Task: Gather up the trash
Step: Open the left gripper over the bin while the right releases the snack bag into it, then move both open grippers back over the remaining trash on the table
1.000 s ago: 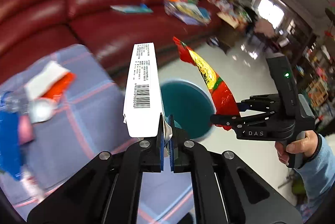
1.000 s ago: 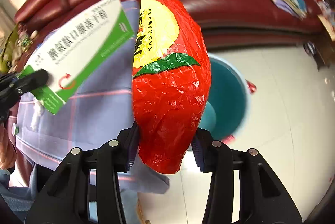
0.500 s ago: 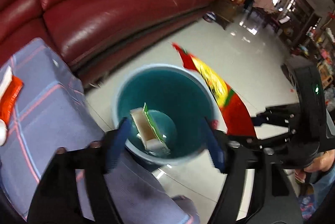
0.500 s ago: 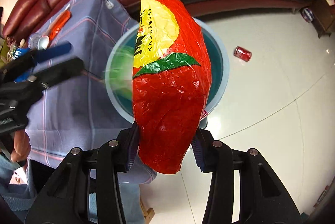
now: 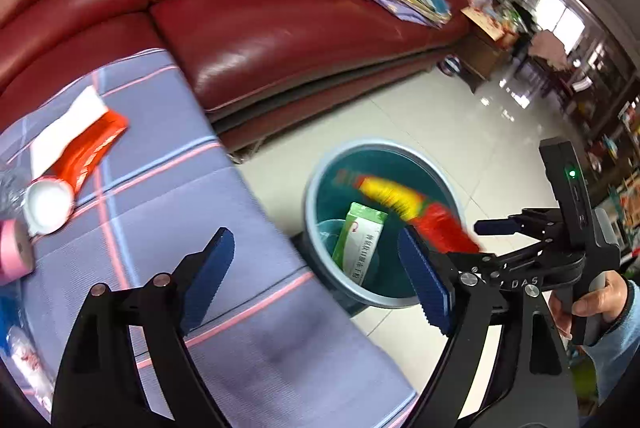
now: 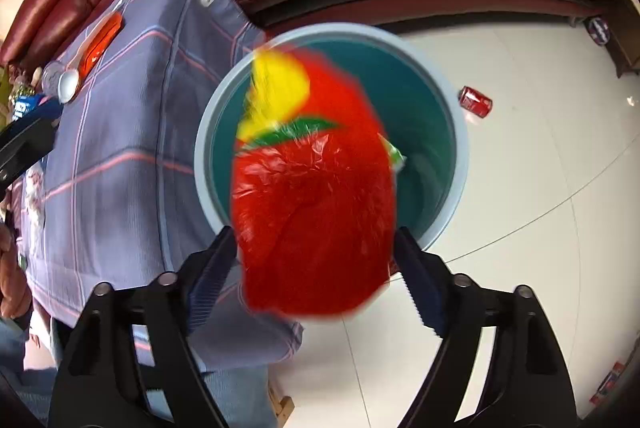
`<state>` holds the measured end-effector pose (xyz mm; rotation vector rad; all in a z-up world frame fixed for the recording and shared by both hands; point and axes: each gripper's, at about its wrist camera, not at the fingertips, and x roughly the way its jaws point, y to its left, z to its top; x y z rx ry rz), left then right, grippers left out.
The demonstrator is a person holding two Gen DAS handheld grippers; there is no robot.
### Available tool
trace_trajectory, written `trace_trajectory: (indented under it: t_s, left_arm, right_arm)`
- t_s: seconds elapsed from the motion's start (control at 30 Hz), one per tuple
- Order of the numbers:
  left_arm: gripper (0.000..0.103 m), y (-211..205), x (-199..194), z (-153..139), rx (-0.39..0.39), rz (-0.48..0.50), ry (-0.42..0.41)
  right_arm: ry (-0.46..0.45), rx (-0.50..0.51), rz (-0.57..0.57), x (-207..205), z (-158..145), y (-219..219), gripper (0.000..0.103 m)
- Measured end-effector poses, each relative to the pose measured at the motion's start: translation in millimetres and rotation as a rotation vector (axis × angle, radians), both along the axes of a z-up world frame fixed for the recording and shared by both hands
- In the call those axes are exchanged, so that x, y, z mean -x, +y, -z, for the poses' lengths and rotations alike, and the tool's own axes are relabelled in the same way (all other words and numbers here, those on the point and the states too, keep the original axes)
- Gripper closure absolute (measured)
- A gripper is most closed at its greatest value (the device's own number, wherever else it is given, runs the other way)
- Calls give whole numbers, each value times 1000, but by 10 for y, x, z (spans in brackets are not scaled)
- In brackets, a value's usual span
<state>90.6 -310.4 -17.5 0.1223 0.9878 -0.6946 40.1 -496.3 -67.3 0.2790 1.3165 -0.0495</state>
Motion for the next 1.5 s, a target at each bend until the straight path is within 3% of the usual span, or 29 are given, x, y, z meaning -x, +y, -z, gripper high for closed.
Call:
trace_trajectory:
  t_s: [0.47,0.77,1.1,1.23,1.5]
  left_arm:
    - [16,589,120,-172,2,-79,-37]
    - [15,1377,287,-288,7,-158,-68]
    - [14,2617,366,-278,-5,-327,-93]
    - [14,3086,347,-248,-35,-390,-117]
    - [14,3840,236,-43,-72,-531,-80]
  right_arm:
    - [-64,46,-41,-39,-247,482,10]
    - [-118,55,-96,-108,-470,1107,8]
    - [-152,25,-222,-404,-688,2261,7]
    - [-151,5,-281,-575,-702,2840,7]
    - [-116,-85,-396,-960,-611,3883,7]
